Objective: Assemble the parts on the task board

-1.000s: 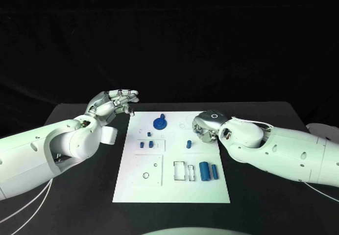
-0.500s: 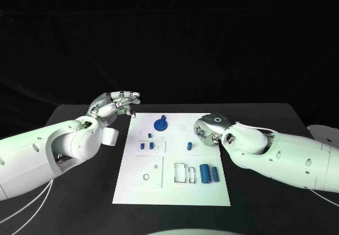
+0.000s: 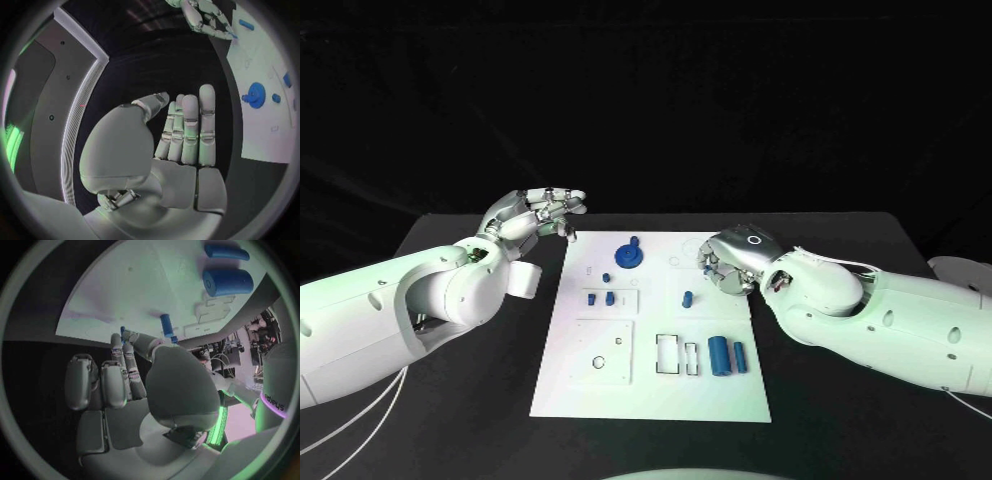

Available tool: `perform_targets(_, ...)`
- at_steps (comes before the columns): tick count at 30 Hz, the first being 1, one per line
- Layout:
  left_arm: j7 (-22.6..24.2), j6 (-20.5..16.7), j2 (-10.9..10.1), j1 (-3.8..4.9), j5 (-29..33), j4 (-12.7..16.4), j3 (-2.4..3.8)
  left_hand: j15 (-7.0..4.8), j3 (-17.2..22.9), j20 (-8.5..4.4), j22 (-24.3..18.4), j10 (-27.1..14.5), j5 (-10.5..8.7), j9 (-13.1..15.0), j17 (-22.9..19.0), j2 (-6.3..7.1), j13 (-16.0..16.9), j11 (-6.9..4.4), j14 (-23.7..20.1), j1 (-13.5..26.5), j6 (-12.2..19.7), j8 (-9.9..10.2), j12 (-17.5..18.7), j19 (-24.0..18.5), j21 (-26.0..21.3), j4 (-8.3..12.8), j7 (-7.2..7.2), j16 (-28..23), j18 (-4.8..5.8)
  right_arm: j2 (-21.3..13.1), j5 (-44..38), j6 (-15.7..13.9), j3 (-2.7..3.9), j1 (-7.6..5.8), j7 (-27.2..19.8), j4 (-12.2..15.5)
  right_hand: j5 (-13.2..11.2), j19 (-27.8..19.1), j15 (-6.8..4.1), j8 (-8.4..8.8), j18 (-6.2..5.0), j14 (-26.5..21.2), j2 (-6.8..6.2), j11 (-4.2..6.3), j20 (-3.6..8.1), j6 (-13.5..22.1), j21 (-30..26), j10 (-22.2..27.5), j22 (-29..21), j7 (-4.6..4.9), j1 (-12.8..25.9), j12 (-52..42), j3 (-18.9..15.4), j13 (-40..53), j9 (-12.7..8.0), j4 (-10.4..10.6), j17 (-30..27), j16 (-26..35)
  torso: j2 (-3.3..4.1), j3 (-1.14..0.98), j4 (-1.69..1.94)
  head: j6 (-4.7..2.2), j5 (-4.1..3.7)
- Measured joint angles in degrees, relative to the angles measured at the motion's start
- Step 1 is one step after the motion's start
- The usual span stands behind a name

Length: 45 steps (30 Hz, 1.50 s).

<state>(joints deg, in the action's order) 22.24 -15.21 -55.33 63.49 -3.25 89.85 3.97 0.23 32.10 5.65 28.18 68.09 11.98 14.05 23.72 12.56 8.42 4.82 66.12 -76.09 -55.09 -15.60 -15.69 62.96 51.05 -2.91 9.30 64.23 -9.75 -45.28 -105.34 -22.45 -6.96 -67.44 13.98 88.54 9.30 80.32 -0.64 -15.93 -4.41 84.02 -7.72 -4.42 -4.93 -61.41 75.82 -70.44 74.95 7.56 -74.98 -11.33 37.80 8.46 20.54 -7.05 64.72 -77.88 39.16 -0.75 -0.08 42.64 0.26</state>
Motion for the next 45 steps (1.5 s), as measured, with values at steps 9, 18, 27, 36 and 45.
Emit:
perform_targets(9,-0.10,0.12,0.07,-0.01,-0.13,-0.38,0.00,0.00,0.00,0.00,0.00,0.00,0.00,0.00,0.00,0.00,0.00,0.00,0.00,0.00,0.00,0.00,0.00,0.00,0.00,0.00,0.00,0.00,0.00,-1.39,1.08,-1.44,0.26,-0.48,-0.10,3.87,-0.33,0.00,0.00,-0.24,0.00,0.00,0.00,-0.09,0.00,0.00,0.38,-0.09,-0.01,0.00,0.00,0.00,-0.01,0.00,0.08,0.00,0.00,-0.22,-0.02,-0.01,0.01,-0.26,0.24)
perform_targets(18,-0.12,0.22,0.86,-0.04,-0.20,-0.93,-0.01,0.00,0.00,0.00,0.00,0.00,0.00,-0.01,0.00,0.00,0.01,0.00,0.00,0.00,0.00,0.00,0.00,0.00,0.00,0.00,0.00,0.00,0.00,0.93,2.80,-2.92,0.42,-0.41,-0.76,8.40,-0.36,0.21,0.00,-0.24,0.00,0.00,-0.01,-0.09,0.21,0.01,0.38,-0.10,-0.01,0.00,0.01,0.01,-0.01,0.07,0.13,0.01,-0.01,-0.22,0.01,-0.04,0.05,-0.42,2.19)
perform_targets(27,-0.10,0.36,2.50,-0.06,-0.38,-2.04,-0.01,0.00,0.00,0.00,0.01,0.00,0.00,-0.01,0.00,0.00,0.01,0.00,0.00,0.00,-0.01,0.00,0.00,0.00,0.00,0.00,-0.01,0.00,0.00,6.11,4.77,-3.38,0.30,1.47,-2.31,8.42,-0.80,0.21,0.00,-0.23,-0.01,0.00,0.01,-0.18,0.21,0.02,0.62,-0.19,-0.02,-0.02,0.03,0.03,-0.01,0.35,0.28,0.01,-0.07,-0.22,0.04,0.16,0.38,0.62,5.69)
perform_targets(36,-0.09,0.38,3.65,-0.06,-0.57,-2.83,-0.03,0.00,0.16,0.00,0.01,0.00,0.00,-0.01,0.00,0.00,0.01,0.00,0.00,0.00,-0.01,-0.01,0.00,0.00,0.00,0.16,-0.01,0.00,0.01,9.81,6.26,-3.06,-0.20,4.06,-3.80,6.73,-0.80,0.21,0.00,-0.20,0.00,0.00,0.18,-0.19,0.21,0.12,0.61,-0.20,-0.03,-0.11,0.21,0.04,-0.02,0.35,0.28,0.01,-0.18,-0.22,0.19,0.42,0.60,1.58,7.75)
perform_targets(45,-0.13,0.41,4.23,-0.03,-1.01,-2.92,-0.03,0.00,0.16,0.00,0.01,0.00,0.00,0.04,0.00,0.00,0.01,0.00,0.00,0.00,-0.01,-0.01,0.00,0.00,0.00,0.16,-0.01,0.00,0.00,11.31,6.63,-2.56,-0.57,5.82,-4.30,5.04,-0.88,0.21,0.01,-0.11,0.00,0.00,0.25,-0.04,0.21,0.22,0.61,-0.32,-0.04,-0.21,0.28,0.04,-0.02,0.39,0.35,0.01,-0.18,-0.22,0.19,0.52,0.71,2.61,8.83)
